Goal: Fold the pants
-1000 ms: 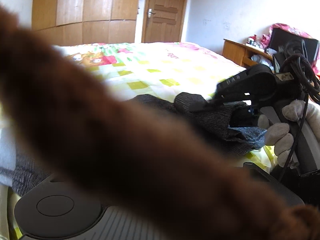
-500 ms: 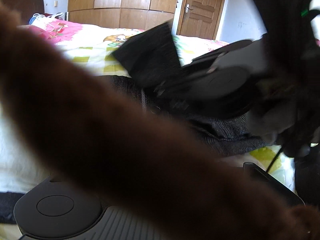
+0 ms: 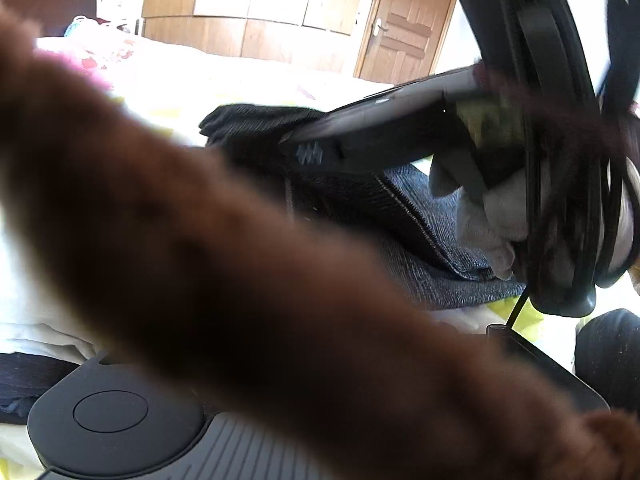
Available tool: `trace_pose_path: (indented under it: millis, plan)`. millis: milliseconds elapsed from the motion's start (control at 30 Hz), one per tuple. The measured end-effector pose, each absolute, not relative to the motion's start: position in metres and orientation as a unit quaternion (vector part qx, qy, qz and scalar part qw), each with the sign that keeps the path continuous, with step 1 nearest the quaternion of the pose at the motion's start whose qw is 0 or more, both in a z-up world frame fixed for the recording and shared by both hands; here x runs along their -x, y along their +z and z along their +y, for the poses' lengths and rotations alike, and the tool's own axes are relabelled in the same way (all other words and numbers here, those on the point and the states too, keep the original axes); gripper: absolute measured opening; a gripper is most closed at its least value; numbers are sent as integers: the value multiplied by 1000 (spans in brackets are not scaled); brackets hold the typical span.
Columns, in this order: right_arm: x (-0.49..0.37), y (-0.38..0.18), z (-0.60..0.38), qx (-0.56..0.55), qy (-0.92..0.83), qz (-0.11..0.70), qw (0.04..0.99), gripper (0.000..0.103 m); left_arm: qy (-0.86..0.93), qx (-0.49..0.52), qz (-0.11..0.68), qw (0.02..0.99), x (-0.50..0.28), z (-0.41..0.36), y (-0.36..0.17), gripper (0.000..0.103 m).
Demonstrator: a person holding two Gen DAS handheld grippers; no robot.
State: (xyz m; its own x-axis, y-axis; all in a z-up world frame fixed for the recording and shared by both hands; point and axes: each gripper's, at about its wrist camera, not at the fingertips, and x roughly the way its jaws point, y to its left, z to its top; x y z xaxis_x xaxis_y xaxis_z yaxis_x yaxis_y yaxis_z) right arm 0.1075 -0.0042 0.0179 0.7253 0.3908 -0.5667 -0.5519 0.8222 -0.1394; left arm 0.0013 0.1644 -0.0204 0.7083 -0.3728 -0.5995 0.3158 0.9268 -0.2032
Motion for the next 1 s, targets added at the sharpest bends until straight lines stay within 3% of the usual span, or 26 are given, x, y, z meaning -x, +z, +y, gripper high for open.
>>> trace_pose_path:
  millis: [100,233,500,600,767,1000]
  plan:
    - [-120,44,-15,63,242,271,930,23,-185,47,324,927,3,171,-14,69]
    - [-115,57,10,90,265,228,933,23,-182,50,316,930,11,179,-10,69]
    - [-113,-14,57,182,340,290,876,27,-168,47,339,925,20,180,-16,69]
    - [-123,-14,52,149,342,310,874,28,-169,43,344,923,24,176,-15,69]
    - [-118,-2,41,111,378,322,861,51,-172,25,339,924,29,166,-5,69]
    - [-98,28,-14,45,386,297,873,60,-153,-2,330,931,24,160,12,69]
